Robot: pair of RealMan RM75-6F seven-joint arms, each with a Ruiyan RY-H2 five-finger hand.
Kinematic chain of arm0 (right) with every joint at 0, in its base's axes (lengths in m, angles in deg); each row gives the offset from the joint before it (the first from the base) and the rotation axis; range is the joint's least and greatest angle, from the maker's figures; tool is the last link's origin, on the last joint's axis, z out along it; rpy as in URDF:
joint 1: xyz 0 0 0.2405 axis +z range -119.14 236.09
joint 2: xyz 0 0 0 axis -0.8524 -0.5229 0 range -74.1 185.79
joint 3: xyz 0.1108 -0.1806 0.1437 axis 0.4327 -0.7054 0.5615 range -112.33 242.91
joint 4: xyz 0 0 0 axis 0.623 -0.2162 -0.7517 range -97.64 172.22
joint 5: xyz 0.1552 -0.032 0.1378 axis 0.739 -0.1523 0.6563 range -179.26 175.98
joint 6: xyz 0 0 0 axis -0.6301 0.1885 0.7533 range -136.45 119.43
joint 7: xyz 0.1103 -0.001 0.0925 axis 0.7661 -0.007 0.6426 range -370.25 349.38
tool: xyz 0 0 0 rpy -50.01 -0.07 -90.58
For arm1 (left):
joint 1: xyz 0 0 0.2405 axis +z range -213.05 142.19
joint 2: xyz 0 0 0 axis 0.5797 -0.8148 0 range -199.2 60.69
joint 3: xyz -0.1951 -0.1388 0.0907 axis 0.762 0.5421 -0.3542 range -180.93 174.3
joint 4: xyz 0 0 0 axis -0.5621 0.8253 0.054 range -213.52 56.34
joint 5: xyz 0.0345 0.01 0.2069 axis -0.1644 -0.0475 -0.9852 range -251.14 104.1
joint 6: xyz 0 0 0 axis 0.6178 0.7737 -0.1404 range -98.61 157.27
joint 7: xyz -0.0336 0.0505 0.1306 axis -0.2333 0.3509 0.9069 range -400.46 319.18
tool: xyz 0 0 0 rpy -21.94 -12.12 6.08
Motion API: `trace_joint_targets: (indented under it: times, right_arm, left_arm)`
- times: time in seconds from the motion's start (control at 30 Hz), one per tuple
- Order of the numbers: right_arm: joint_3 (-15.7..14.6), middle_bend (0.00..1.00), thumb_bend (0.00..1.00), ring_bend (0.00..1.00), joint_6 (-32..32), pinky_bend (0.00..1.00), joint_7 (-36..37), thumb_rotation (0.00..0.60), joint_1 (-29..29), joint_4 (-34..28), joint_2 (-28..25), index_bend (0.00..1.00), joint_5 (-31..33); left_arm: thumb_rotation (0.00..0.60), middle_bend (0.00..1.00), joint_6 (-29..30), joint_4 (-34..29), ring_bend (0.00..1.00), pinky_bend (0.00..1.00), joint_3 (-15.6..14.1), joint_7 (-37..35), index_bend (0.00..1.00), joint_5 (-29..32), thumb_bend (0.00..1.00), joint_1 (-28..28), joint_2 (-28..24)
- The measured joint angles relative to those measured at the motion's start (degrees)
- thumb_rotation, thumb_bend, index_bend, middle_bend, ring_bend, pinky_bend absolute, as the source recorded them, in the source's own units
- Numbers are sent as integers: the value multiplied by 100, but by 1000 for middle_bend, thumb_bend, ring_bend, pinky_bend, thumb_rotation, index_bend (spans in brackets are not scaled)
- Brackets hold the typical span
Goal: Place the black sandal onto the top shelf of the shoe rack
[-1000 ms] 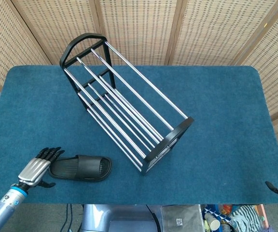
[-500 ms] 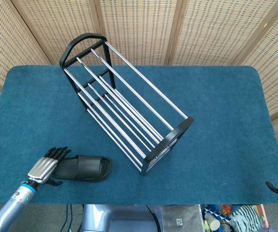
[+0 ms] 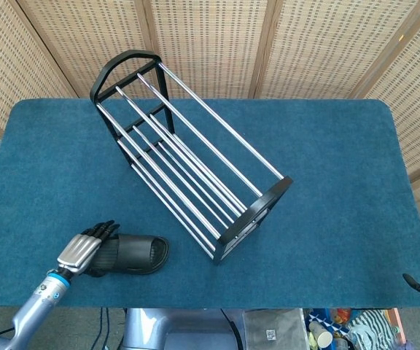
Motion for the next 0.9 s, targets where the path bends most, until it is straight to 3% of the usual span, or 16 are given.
trace_joint_targets:
  times: [0.2,0.3,0.5,0.9]
  right_arm:
    - [-5,0,0,0,13,0,-3,600,2,-5,2,0,4]
    - [-6,0,0,0,22,0,4,600,5,-5,-1,0,6]
    - [-10,0,0,0,30,0,56,600,7,-1,-13,0,0]
    - [-24,0,0,0,37,0,82,600,8,-7,-26,0,-23]
  left_arm:
    - [600,110,-86,-32,132,277,-15,95,68,59,79,-40,71]
    - [600,177,-121,-39,193,325,-21,118,142,104,80,-53,111]
    - [600,345,57,21,340,443,8,51,339,72,295,-2,222]
    - [600,367,656,72,358,455,45,-587,369,-292,312,210,76]
